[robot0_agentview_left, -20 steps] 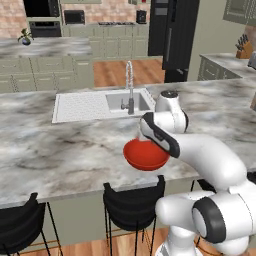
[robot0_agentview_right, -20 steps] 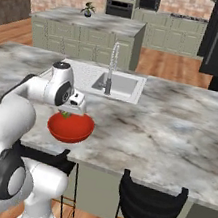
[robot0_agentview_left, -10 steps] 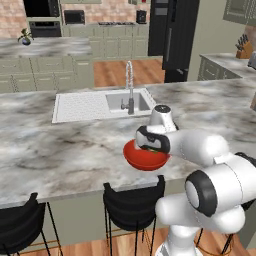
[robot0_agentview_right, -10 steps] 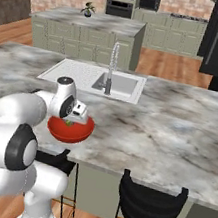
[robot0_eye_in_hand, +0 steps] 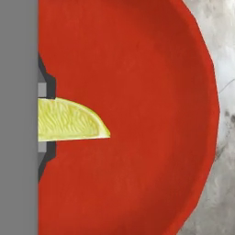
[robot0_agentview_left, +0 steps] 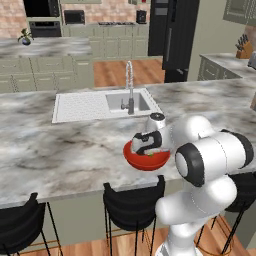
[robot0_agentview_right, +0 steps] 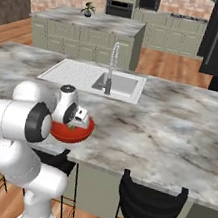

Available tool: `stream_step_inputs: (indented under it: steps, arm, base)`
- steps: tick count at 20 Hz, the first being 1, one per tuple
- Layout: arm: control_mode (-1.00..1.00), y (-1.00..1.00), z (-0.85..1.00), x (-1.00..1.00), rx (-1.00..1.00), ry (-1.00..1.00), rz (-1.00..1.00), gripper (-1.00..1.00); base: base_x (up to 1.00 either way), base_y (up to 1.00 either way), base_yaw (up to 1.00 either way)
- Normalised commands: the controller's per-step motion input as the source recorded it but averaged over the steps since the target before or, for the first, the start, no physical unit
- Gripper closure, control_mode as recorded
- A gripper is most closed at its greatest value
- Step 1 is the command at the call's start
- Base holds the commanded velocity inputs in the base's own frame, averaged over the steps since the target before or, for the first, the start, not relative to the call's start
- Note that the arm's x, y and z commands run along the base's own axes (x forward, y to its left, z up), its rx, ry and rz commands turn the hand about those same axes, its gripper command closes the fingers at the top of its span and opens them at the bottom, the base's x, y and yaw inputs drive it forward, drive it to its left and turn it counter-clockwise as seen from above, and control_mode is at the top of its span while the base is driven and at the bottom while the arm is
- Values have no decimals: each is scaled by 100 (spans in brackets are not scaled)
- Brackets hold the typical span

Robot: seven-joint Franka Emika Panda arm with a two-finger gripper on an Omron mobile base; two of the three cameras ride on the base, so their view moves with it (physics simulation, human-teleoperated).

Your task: There is a bowl on the dining counter. Grab a lemon wedge from the fridge and place it in the bowl. Then get the liquor bottle and glass cup from the cabinet and place them next to the bowl.

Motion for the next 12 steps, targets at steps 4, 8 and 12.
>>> stream_step_inputs:
  steps: [4,8,12]
  arm:
    - [-100,8,-36,19,0,0,0,-100]
    - [-100,6,-16,1,0,0,0,-100]
    - [-100,0,29,-13,0,-7,0,-100]
  base:
    - [0,0,0]
    - [0,0,0]
    - [0,0,0]
